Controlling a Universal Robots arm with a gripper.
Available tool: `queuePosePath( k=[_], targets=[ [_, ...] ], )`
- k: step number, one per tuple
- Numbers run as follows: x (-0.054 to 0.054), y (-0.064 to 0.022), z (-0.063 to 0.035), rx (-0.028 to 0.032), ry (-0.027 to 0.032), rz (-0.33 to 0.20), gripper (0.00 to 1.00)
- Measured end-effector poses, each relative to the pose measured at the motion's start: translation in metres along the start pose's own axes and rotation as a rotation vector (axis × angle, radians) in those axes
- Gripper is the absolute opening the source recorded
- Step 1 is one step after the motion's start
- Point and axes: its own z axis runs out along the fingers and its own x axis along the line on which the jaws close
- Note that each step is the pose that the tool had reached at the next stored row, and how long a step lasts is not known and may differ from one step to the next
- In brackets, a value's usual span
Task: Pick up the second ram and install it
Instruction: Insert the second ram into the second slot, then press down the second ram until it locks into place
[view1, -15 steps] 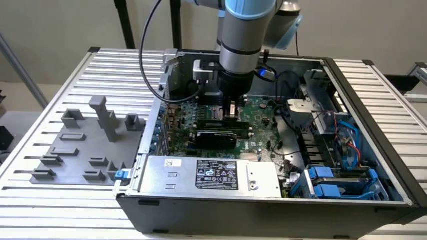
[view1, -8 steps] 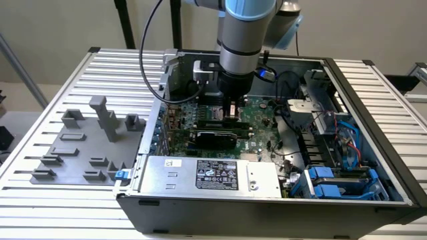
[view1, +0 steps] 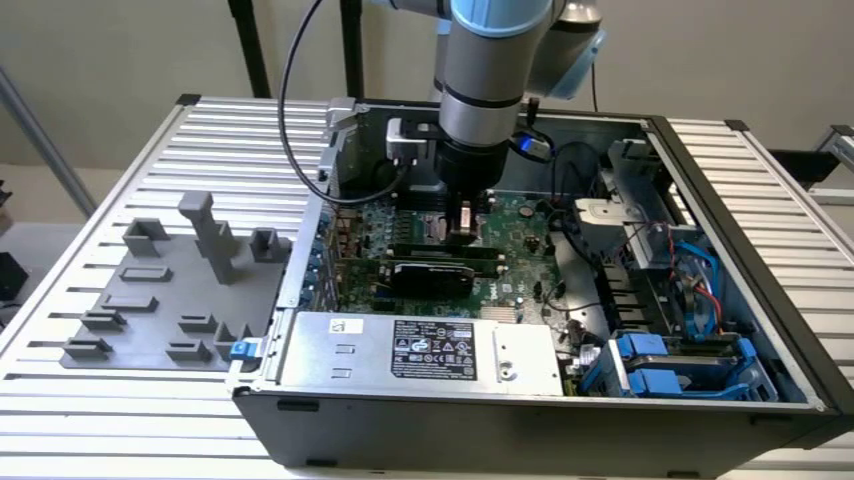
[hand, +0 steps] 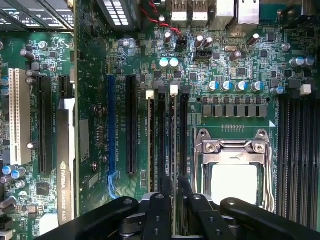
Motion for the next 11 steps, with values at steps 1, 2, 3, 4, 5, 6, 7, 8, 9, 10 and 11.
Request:
queuePosePath(
  k=[1,2,3,4,5,6,7,8,9,10,11],
  targets=[
    [0.0,0.0002,-0.0032,0.0,0.0,0.0,1.0],
    [0.0,0.0006,-0.0073,-0.0001,0.0,0.0,1.0],
    [0.0,0.0011,-0.0112,0.0,-0.0003,0.0,1.0],
    [0.0,0.0017,-0.0139,-0.0001,-0.0003,0.0,1.0],
    [0.0,0.0024,-0.0153,-0.0001,-0.0005,0.0,1.0],
    [0.0,0.003,-0.0155,0.0,-0.0006,0.0,1.0],
    [0.0,0.0033,-0.0155,0.0,-0.0007,0.0,1.0],
    [0.0,0.0033,-0.0155,0.0,-0.0007,0.0,1.0],
    [0.0,0.0033,-0.0155,0.0,-0.0007,0.0,0.0],
    [0.0,0.0033,-0.0155,0.0,-0.0006,0.0,0.0],
    [0.0,0.0034,-0.0155,0.0,-0.0006,0.0,0.0]
  ],
)
